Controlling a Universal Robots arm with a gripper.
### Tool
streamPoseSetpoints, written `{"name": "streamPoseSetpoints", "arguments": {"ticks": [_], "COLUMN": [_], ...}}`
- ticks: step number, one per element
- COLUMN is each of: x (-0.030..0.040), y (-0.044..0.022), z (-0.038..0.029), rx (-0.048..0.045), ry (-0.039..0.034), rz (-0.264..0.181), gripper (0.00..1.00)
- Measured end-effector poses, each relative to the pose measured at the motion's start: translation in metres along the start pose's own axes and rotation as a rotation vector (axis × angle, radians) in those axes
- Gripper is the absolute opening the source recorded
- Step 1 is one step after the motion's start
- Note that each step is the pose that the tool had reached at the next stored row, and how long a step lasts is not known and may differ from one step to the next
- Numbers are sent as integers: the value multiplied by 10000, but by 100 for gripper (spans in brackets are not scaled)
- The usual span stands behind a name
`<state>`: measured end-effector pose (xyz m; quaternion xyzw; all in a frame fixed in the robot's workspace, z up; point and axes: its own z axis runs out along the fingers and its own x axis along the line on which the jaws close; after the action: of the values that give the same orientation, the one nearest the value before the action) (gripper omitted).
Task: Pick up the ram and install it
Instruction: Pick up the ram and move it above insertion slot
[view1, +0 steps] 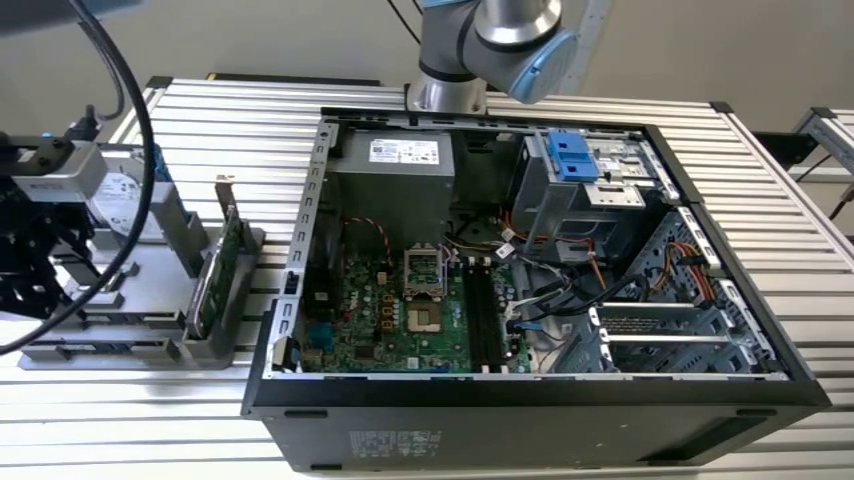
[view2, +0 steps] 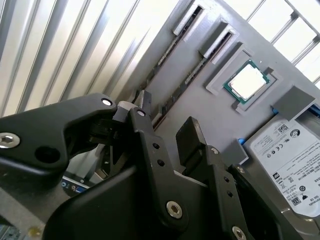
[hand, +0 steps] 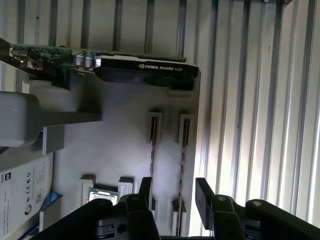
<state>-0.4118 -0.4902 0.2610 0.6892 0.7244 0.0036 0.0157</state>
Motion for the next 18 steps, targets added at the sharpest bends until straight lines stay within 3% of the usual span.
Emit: {"name": "streamPoseSetpoints", "arguments": {"ticks": [18], "x": [2], "y": [-3], "z": [92], "rx": [4], "ry": [0], "rz": [1], "gripper": [100]}}
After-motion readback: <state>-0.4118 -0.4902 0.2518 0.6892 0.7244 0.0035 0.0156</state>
